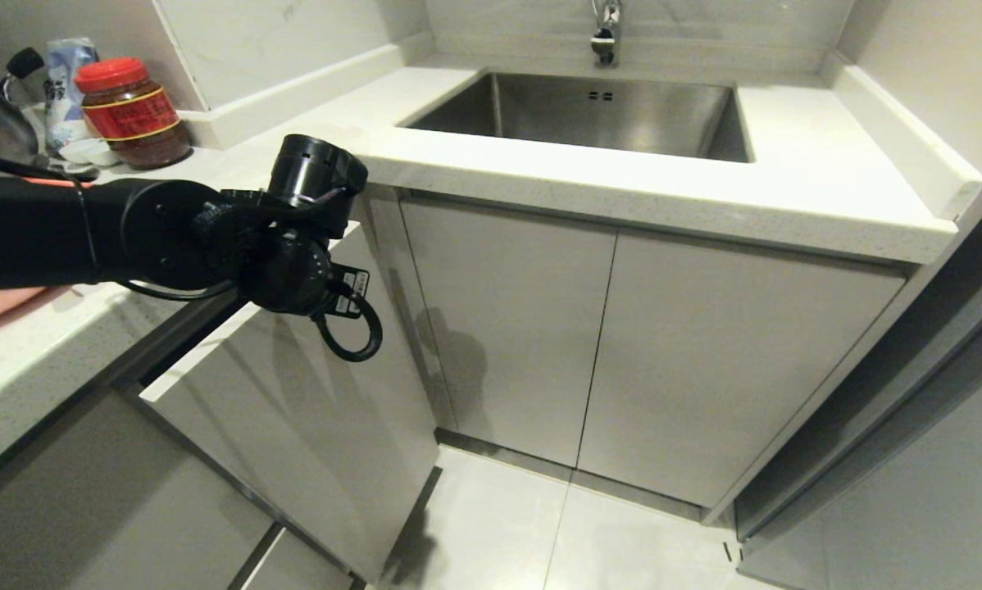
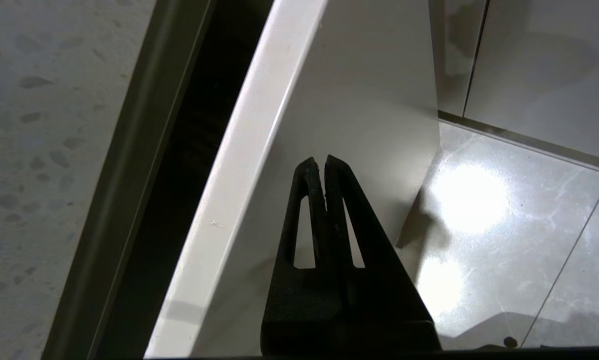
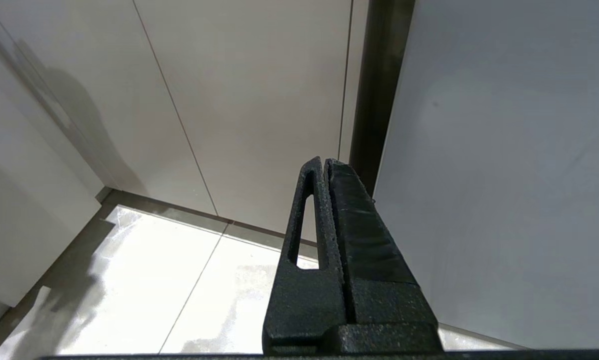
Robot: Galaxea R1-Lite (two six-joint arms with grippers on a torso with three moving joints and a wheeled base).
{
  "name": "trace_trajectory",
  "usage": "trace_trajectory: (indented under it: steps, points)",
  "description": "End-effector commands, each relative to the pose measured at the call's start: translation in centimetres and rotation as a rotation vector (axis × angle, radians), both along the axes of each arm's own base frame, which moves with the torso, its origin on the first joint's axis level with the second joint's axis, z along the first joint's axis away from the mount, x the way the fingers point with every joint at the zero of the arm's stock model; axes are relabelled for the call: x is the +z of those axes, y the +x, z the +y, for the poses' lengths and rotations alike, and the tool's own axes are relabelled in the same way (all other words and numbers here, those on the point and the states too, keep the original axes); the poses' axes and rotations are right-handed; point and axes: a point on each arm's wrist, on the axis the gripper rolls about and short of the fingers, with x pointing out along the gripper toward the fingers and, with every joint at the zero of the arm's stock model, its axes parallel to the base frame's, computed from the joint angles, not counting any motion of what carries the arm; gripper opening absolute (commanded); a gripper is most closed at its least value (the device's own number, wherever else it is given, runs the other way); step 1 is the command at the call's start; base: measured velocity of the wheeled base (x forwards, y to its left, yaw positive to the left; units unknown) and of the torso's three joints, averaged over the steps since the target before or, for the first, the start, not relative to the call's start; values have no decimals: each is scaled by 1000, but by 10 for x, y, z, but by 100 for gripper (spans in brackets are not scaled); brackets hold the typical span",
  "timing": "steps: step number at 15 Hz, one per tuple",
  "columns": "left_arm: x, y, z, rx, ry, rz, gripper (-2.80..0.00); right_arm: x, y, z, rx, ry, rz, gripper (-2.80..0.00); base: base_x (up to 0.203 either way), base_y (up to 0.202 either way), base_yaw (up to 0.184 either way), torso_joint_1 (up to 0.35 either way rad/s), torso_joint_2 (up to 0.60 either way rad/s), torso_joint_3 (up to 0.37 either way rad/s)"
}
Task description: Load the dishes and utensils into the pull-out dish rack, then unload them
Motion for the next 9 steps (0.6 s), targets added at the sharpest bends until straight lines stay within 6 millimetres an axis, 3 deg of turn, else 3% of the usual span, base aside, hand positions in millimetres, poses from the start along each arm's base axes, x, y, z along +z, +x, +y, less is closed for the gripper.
trace_trajectory:
  steps: [1, 9]
  points:
    - [0, -1, 0, 2, 2, 0, -280, -7, 2, 0, 0, 0, 26, -280, 0, 0, 0, 0, 0, 0]
    - [-1, 5, 12, 23, 27, 3, -280, -7, 2, 0, 0, 0, 26, -280, 0, 0, 0, 0, 0, 0]
